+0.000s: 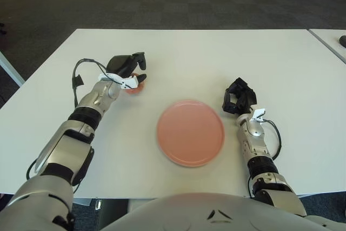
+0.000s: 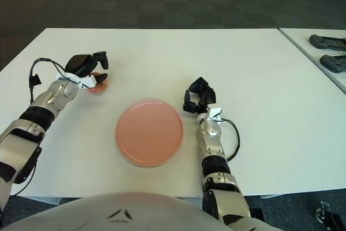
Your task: Put the apple into the plate.
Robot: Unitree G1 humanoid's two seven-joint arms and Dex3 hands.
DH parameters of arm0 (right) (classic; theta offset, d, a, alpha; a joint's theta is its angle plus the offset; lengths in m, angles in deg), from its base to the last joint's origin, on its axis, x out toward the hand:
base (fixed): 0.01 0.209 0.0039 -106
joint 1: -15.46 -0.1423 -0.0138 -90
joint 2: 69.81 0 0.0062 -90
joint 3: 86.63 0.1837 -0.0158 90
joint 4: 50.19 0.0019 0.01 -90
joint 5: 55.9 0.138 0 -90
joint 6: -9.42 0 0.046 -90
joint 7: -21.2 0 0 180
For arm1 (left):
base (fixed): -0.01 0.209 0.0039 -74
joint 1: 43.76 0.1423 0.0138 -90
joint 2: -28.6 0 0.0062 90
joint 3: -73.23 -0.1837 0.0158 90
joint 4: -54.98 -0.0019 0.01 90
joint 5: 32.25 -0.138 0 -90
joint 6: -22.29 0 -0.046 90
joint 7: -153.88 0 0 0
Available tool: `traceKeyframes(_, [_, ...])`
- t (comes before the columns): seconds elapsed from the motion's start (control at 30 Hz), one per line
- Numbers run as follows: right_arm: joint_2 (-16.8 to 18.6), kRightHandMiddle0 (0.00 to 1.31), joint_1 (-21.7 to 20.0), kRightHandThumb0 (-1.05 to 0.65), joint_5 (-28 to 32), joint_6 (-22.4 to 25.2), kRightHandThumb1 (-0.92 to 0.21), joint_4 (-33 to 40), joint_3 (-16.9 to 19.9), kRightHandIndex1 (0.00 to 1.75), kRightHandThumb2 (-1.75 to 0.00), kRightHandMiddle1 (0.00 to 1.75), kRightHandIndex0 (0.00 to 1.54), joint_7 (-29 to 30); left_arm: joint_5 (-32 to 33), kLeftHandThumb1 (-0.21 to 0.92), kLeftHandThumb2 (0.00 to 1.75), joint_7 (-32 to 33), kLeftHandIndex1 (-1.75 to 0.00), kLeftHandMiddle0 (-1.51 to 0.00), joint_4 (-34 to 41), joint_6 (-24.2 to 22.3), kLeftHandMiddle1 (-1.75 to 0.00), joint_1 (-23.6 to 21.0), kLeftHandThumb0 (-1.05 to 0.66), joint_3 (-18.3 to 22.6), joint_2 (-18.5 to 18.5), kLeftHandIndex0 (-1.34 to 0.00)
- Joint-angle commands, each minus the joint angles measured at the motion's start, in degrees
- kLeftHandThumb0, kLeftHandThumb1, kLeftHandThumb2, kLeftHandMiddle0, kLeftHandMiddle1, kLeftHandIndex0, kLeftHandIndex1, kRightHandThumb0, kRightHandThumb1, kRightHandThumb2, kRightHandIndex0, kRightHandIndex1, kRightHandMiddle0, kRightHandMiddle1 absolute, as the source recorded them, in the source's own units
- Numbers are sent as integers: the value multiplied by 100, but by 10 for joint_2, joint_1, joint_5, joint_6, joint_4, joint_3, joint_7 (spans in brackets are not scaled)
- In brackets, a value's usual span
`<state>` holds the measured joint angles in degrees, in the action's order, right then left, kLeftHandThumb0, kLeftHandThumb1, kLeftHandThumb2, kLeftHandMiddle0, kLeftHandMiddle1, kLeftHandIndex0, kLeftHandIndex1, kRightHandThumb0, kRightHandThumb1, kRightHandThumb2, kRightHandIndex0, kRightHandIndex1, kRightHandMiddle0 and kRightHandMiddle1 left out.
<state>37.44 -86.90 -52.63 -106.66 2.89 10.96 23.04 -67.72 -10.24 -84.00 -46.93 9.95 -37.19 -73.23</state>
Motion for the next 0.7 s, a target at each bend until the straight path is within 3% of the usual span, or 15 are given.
traceKeyframes(0.0, [3, 64, 21, -49, 5, 25, -28, -21, 3, 175, -135, 175, 112, 1, 20, 28, 136, -9, -175, -116, -9, 10, -175, -4, -49, 14, 6, -64])
traceKeyframes(0.37, [4, 64, 21, -49, 8, 20, -28, -25, 4, 175, -135, 175, 112, -2, 71, 31, 132, -55, -175, -115, 2, 22, -175, -5, -47, 44, 12, -61])
traceKeyframes(0.67, [4, 64, 21, -49, 10, 21, -27, -24, 5, 175, -136, 175, 112, -2, 70, 32, 131, -135, -175, -114, 24, -25, -175, -11, -47, 41, -2, -60])
